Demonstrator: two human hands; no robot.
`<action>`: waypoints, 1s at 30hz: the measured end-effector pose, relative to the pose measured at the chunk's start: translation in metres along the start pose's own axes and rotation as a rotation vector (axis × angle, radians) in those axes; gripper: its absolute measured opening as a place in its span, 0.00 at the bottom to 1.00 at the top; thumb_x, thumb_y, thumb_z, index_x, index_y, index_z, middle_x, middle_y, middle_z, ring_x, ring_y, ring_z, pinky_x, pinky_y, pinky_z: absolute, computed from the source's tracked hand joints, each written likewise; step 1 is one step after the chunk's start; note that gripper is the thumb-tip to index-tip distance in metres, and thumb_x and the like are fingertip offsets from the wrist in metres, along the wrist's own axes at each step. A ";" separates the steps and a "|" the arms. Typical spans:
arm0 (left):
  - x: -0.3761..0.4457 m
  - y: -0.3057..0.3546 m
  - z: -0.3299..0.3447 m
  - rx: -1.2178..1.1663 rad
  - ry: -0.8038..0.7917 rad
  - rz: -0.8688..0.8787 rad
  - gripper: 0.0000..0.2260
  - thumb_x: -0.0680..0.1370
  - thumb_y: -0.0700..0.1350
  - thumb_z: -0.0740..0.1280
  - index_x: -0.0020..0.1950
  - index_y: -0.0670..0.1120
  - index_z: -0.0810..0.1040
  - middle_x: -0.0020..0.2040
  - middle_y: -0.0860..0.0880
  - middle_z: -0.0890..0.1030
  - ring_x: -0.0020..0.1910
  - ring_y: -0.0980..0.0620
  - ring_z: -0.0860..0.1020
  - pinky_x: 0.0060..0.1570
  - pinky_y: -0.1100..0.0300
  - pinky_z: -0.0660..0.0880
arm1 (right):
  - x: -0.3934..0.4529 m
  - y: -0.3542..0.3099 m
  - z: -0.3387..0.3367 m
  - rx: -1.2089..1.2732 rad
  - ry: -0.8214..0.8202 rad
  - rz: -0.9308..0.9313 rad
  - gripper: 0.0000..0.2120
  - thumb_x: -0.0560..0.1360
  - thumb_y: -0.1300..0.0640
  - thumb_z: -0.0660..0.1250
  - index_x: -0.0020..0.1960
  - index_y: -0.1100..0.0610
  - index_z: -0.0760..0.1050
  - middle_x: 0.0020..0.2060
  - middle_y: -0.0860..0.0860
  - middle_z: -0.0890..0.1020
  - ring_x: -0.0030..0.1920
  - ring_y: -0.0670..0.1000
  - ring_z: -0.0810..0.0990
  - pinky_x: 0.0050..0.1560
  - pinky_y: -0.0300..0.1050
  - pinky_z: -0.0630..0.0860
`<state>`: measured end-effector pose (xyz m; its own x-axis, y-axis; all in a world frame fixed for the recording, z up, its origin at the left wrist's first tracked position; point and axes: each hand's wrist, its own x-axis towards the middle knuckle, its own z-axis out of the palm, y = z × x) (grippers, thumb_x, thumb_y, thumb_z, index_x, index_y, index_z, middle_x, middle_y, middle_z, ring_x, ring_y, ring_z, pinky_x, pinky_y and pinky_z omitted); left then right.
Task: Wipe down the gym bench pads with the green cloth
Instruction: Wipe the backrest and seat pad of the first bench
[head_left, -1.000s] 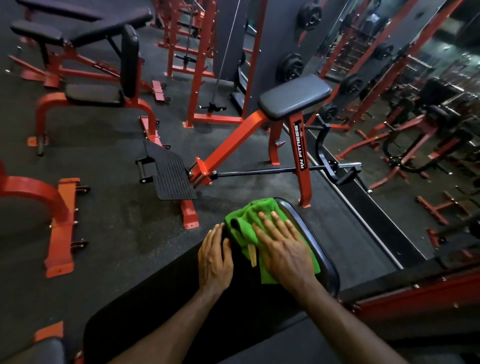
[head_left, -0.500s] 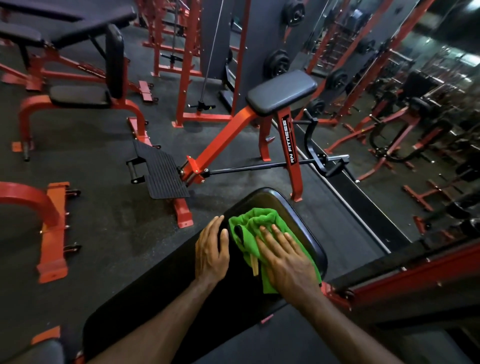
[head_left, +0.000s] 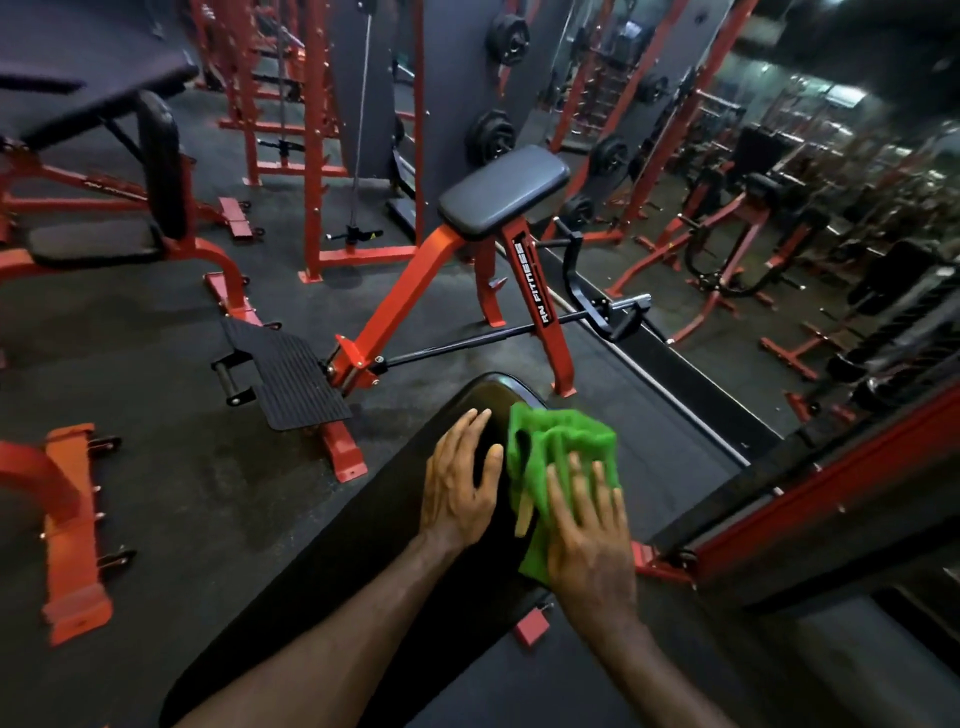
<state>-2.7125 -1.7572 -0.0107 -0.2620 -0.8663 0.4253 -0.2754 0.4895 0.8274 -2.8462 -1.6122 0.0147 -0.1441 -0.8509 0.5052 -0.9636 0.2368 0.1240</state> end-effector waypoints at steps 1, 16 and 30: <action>0.000 0.002 0.000 -0.002 -0.007 0.013 0.24 0.84 0.58 0.56 0.78 0.52 0.70 0.77 0.53 0.70 0.77 0.55 0.67 0.76 0.54 0.64 | -0.011 0.002 0.002 -0.022 -0.016 -0.115 0.29 0.79 0.60 0.61 0.80 0.54 0.67 0.81 0.56 0.63 0.82 0.60 0.57 0.78 0.64 0.61; 0.004 0.026 -0.006 0.008 -0.141 0.152 0.23 0.83 0.59 0.59 0.77 0.55 0.72 0.77 0.53 0.69 0.76 0.53 0.68 0.74 0.51 0.68 | -0.002 -0.045 -0.013 0.246 0.013 0.400 0.34 0.69 0.47 0.72 0.71 0.57 0.71 0.83 0.58 0.58 0.83 0.63 0.54 0.80 0.65 0.55; 0.018 0.029 -0.016 0.018 -0.232 0.206 0.23 0.82 0.56 0.62 0.77 0.52 0.72 0.76 0.51 0.71 0.75 0.52 0.70 0.72 0.47 0.70 | 0.041 -0.002 -0.008 0.319 0.080 0.663 0.34 0.76 0.32 0.62 0.75 0.49 0.72 0.66 0.57 0.77 0.63 0.61 0.78 0.59 0.56 0.78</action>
<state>-2.7106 -1.7604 0.0272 -0.5174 -0.7039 0.4867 -0.2107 0.6560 0.7248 -2.8488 -1.6437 0.0417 -0.7136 -0.5370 0.4500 -0.7004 0.5308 -0.4771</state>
